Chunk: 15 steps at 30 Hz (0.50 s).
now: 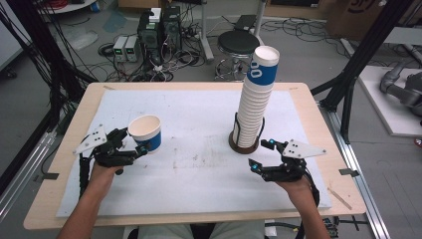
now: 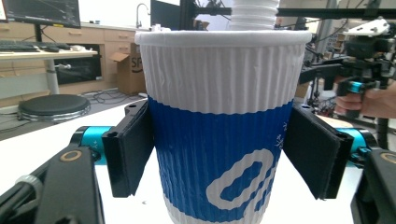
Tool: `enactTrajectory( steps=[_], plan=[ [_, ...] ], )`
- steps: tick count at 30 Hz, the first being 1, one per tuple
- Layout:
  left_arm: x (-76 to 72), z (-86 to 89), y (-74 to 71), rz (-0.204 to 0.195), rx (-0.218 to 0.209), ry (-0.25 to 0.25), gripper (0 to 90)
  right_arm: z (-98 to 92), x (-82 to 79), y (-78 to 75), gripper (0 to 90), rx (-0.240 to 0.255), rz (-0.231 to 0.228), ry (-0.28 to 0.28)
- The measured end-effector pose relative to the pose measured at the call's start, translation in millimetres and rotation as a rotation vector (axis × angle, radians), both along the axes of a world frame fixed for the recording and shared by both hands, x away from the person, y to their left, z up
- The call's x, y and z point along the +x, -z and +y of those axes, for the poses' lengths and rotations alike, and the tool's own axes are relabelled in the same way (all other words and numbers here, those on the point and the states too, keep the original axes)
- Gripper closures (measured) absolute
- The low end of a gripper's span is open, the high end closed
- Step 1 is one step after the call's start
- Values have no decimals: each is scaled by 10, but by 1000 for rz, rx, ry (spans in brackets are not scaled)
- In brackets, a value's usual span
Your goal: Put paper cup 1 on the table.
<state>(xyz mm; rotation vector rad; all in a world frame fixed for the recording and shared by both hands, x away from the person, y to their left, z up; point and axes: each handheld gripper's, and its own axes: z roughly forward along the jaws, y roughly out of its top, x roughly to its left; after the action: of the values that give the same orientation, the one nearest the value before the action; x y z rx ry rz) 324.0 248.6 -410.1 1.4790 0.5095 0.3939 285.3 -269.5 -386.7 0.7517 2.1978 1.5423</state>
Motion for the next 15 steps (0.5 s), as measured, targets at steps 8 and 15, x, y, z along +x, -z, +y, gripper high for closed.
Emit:
enactTrajectory(
  steps=[8, 15],
  plan=[
    [155, 140, 109, 19, 24, -48, 272, 8, 2, 10, 205, -8, 1, -6],
    [319, 257, 265, 66, 81, -101, 271, 28, -1, 8, 205, -9, 7, -6]
  ],
)
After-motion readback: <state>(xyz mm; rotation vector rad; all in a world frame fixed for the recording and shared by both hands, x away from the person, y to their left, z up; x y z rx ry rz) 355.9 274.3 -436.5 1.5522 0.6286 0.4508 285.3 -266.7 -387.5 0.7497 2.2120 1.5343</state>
